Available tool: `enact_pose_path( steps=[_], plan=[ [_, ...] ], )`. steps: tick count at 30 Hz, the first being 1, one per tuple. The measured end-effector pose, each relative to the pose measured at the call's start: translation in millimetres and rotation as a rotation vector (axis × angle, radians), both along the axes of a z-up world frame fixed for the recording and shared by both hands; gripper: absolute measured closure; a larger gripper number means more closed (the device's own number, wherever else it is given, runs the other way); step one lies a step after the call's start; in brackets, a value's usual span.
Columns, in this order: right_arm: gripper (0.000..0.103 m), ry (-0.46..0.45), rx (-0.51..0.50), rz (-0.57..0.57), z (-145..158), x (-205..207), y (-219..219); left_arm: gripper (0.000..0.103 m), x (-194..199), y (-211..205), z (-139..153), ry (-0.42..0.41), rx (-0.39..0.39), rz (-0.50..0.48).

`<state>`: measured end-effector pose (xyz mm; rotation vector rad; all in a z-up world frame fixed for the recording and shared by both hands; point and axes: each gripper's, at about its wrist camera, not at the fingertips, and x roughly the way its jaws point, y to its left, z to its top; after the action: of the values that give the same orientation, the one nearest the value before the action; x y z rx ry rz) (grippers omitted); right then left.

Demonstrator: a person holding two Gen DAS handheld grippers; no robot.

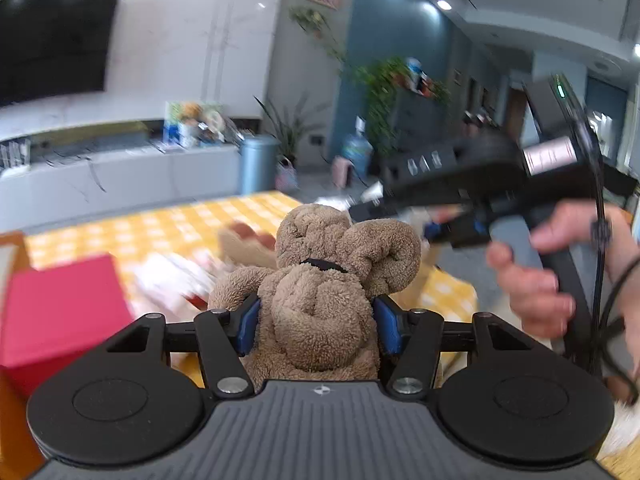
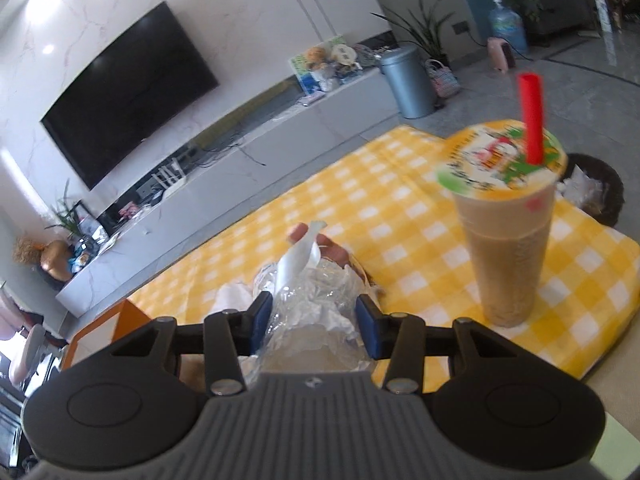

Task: Organize soft objects
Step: 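Lift the teddy bear with the left tool while the right tool carries the bag toward the box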

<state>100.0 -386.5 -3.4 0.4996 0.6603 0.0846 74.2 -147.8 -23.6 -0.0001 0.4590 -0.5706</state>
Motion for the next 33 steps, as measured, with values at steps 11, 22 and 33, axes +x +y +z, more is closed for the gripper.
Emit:
enact_pose_path(
  steps=[11,22,33],
  plan=[
    [0.058,-0.126,-0.029,0.102,40,-16,61,0.036,-23,69,74,-0.109,0.016,0.28],
    [0.058,-0.269,0.02,0.166,67,-37,150,0.036,-33,138,74,-0.12,0.066,0.641],
    [0.058,-0.248,-0.012,0.376,44,-35,270,0.036,-14,214,36,0.131,-0.039,0.679]
  ],
)
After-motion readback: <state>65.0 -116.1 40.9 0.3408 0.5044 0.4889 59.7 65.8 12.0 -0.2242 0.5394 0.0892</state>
